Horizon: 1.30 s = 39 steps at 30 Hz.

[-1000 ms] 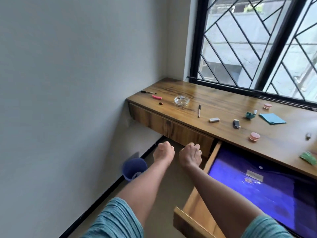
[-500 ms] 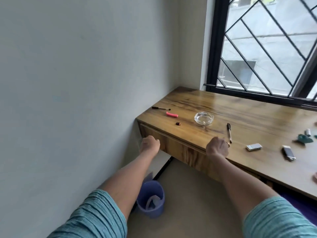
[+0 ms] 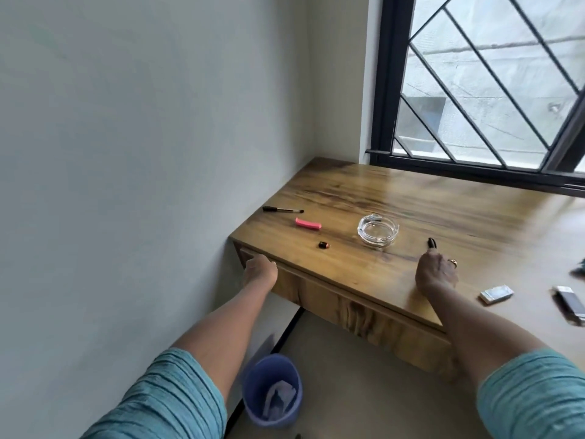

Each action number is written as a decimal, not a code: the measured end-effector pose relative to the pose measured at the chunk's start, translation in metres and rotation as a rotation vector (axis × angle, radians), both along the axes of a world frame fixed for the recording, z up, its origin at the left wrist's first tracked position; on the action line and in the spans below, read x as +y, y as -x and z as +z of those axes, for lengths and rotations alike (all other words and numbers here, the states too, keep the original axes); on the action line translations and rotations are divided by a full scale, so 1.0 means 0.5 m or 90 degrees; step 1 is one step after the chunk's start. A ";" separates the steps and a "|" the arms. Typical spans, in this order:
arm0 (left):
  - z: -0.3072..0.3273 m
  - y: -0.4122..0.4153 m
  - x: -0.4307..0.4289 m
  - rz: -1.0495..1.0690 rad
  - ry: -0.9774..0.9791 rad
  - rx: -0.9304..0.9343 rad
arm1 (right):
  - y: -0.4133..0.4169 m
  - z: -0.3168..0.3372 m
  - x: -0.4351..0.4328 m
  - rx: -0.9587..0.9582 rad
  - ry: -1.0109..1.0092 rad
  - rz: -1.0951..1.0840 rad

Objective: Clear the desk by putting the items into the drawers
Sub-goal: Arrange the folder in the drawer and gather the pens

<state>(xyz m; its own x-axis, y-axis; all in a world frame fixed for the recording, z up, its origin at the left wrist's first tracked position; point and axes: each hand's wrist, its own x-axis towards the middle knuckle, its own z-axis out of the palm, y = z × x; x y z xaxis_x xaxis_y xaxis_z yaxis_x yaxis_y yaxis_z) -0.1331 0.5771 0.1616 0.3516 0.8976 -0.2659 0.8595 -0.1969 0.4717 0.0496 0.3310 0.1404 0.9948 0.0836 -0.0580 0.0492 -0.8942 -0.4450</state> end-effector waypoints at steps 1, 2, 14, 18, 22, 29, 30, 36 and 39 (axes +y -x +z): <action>0.002 -0.018 0.013 -0.005 0.001 -0.002 | -0.008 -0.001 0.006 0.005 -0.007 -0.011; 0.005 -0.038 0.028 -0.012 0.003 -0.004 | -0.018 -0.005 0.014 0.005 -0.002 -0.016; 0.008 -0.285 0.263 0.043 0.176 -0.149 | -0.118 -0.014 0.144 -0.061 0.006 -0.172; -0.006 -0.345 0.337 0.112 0.197 -0.201 | -0.130 -0.018 0.173 -0.097 0.062 -0.148; -0.068 -0.399 0.419 0.107 0.322 -0.272 | -0.135 -0.020 0.184 -0.152 0.110 -0.114; -0.156 -0.452 0.508 0.155 0.369 -0.281 | -0.123 -0.018 0.189 -0.192 0.155 -0.108; -0.117 -0.435 0.474 0.140 0.366 -0.293 | -0.120 -0.016 0.187 -0.196 0.152 -0.110; -0.028 -0.412 0.409 0.161 0.287 -0.392 | -0.084 -0.004 0.165 -0.231 0.124 -0.093; 0.013 -0.380 0.377 0.164 0.218 -0.427 | -0.048 0.000 0.138 -0.225 0.100 -0.080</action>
